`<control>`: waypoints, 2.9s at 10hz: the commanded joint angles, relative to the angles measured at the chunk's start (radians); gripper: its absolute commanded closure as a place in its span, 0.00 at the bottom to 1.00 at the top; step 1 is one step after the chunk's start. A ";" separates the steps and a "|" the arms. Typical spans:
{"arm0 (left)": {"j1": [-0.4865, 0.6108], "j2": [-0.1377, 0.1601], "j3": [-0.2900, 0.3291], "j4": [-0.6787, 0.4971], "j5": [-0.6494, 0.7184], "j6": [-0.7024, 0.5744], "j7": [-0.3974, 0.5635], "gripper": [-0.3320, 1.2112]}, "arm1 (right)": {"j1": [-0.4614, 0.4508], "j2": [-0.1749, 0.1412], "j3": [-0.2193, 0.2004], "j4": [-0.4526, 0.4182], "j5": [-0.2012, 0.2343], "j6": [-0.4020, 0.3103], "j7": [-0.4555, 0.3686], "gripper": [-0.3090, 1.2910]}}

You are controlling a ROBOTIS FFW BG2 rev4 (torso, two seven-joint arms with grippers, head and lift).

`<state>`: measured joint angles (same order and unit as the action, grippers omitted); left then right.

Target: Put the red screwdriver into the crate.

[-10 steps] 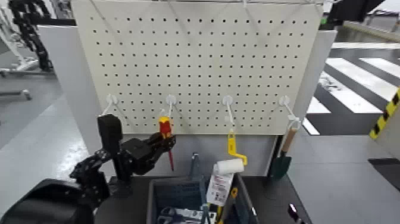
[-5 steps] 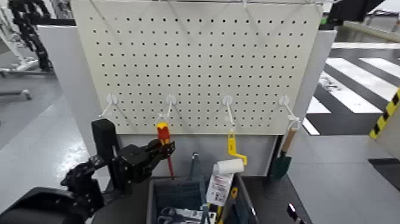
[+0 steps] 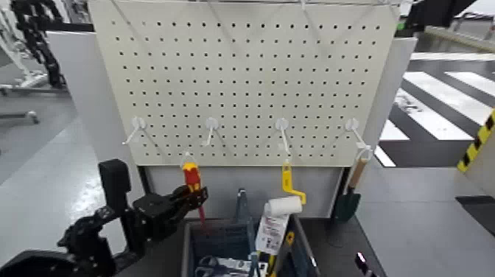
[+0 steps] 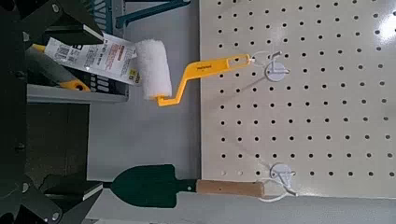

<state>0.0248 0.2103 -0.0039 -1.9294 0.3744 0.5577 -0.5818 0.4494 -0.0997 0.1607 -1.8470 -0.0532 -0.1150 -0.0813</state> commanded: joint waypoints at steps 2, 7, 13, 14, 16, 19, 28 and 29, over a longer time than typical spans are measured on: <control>0.009 -0.009 -0.010 0.084 0.054 -0.005 -0.020 0.99 | -0.001 0.000 0.002 0.000 -0.002 0.000 0.000 0.32; -0.022 -0.009 -0.079 0.224 0.118 -0.001 -0.030 0.99 | -0.001 0.000 0.003 0.003 -0.007 -0.005 0.000 0.32; -0.056 -0.009 -0.133 0.320 0.187 0.056 -0.030 0.90 | -0.001 0.003 0.003 0.006 -0.013 -0.011 0.000 0.32; -0.057 -0.009 -0.134 0.328 0.202 0.065 -0.030 0.81 | -0.001 0.003 0.003 0.006 -0.013 -0.011 0.000 0.32; -0.056 -0.009 -0.136 0.346 0.248 0.053 -0.030 0.38 | -0.001 0.003 0.003 0.006 -0.014 -0.012 0.000 0.32; -0.052 -0.008 -0.114 0.320 0.238 0.025 -0.036 0.31 | -0.001 0.002 0.003 0.006 -0.016 -0.012 0.000 0.32; 0.135 -0.035 -0.064 0.101 -0.034 -0.369 0.208 0.30 | 0.000 0.002 0.000 0.000 -0.016 -0.011 0.003 0.32; 0.184 -0.045 -0.060 0.087 -0.037 -0.410 0.277 0.30 | 0.005 0.005 -0.003 -0.001 -0.016 -0.011 0.003 0.32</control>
<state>0.1819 0.1703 -0.0660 -1.8347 0.3390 0.1735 -0.3058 0.4520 -0.0961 0.1595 -1.8470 -0.0691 -0.1259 -0.0782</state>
